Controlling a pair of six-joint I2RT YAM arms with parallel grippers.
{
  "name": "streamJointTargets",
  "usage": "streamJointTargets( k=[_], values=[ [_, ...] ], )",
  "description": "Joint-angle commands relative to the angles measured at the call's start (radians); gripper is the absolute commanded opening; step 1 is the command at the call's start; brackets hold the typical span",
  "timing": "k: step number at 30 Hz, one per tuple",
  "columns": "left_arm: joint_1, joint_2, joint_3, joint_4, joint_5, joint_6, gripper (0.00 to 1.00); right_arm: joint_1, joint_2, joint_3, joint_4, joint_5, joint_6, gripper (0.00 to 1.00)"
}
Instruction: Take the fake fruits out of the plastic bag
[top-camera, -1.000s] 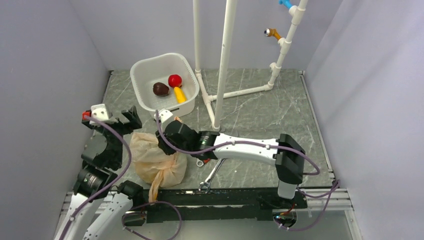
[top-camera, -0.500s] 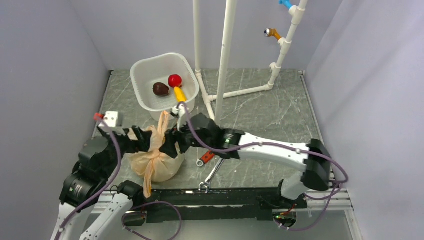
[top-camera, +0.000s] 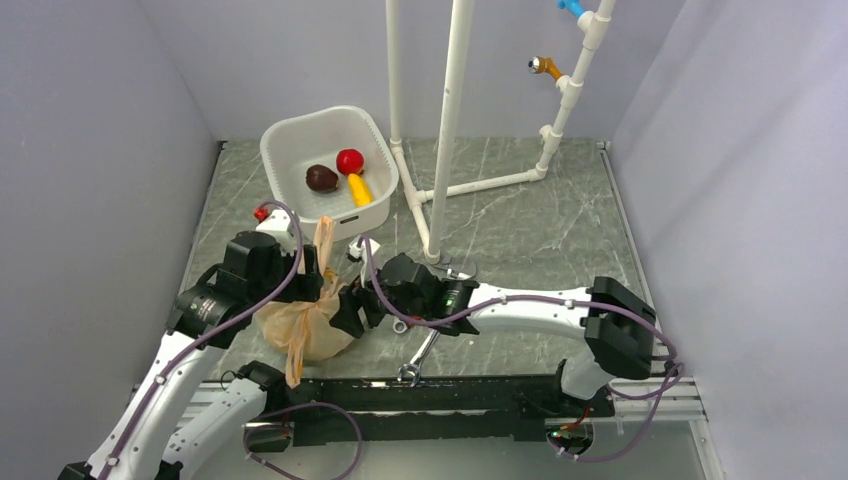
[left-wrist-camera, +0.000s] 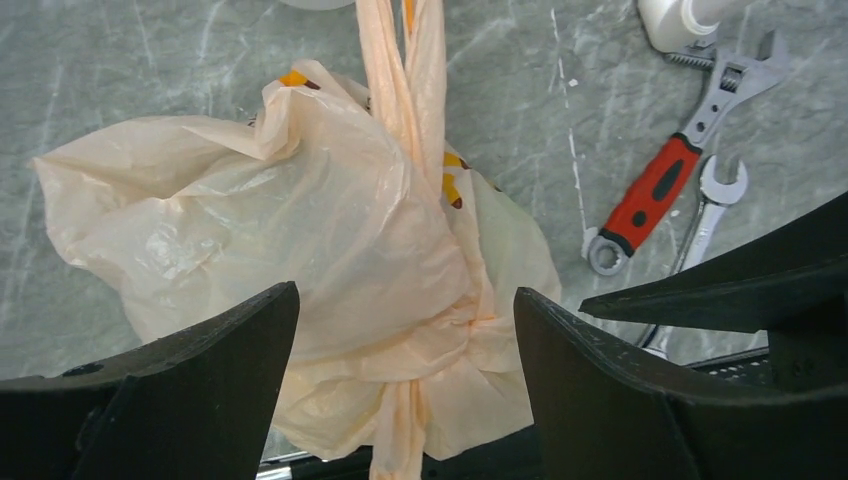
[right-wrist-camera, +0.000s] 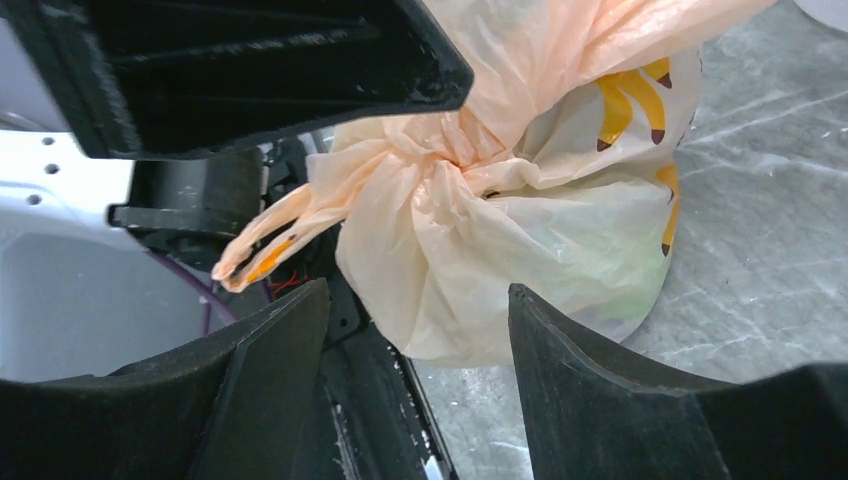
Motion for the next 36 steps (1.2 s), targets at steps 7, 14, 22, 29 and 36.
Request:
streamJointTargets(
  k=[7, 14, 22, 29, 36],
  values=[
    [-0.001, 0.062, -0.063, 0.129, -0.037, 0.142, 0.68, 0.045, 0.038, 0.029, 0.115, 0.231, 0.029, 0.68],
    [-0.001, -0.002, -0.142, 0.232, 0.011, 0.184, 0.31, 0.074, 0.097, 0.061, 0.124, 0.307, 0.058, 0.68],
    [-0.001, -0.142, -0.220, 0.351, 0.080, 0.205, 0.06, 0.144, 0.184, 0.170, 0.085, 0.466, 0.026, 0.65],
    [-0.001, -0.101, -0.204, 0.332, 0.065, 0.216, 0.00, 0.160, 0.257, 0.246, -0.009, 0.609, 0.061, 0.55],
    [-0.001, -0.094, -0.194, 0.309, -0.011, 0.196, 0.00, 0.163, 0.229, 0.181, 0.003, 0.583, 0.064, 0.25]
  ],
)
